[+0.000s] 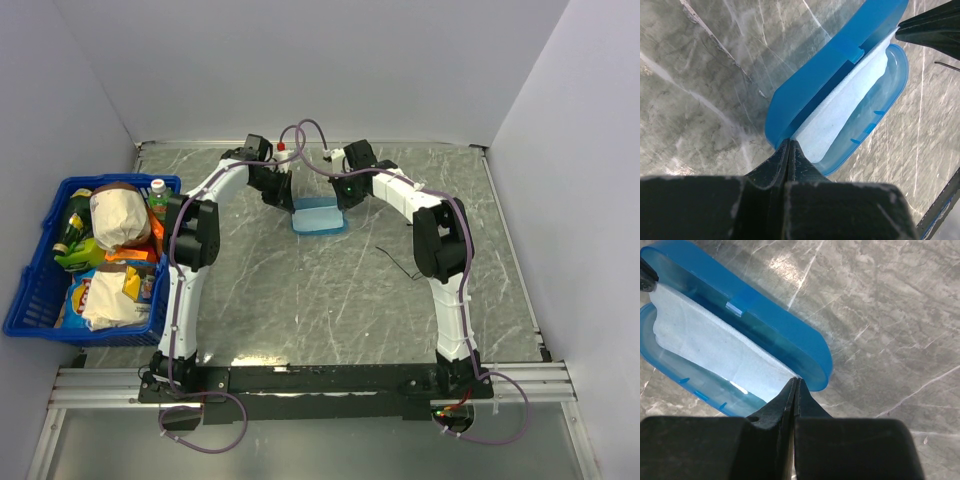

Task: Organize the sunglasses
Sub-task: Place the folded cleaning cloth.

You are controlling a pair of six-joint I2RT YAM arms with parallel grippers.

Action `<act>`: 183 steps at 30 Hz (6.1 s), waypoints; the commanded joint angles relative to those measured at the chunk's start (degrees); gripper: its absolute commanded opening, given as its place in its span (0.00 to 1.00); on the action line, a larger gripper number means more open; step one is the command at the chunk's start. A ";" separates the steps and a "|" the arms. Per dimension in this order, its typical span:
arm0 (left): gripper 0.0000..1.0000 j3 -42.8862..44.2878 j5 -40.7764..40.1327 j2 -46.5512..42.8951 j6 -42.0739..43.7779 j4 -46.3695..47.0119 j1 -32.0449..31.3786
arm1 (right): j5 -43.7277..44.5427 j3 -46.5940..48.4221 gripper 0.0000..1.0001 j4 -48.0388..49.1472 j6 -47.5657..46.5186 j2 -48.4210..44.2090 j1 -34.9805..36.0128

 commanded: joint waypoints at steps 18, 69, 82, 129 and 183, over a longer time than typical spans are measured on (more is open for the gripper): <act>0.01 1.30 3.61 -5.37 -0.88 2.22 0.28 | 1.54 -1.72 0.00 3.25 1.44 -3.69 -0.99; 0.01 0.50 4.57 -5.90 -3.52 4.15 1.33 | 0.05 -3.57 0.00 6.94 3.20 -6.59 -1.69; 0.01 0.59 4.57 -5.19 -3.69 4.07 1.33 | 0.57 -4.71 0.00 8.88 3.73 -7.99 -1.78; 0.01 1.82 3.34 -1.33 -4.75 4.33 0.98 | 0.66 -2.86 0.00 7.56 3.11 -4.21 -1.78; 0.01 0.68 1.94 -1.50 -5.63 6.35 0.98 | 3.03 -1.46 0.19 7.03 2.50 -1.66 -0.81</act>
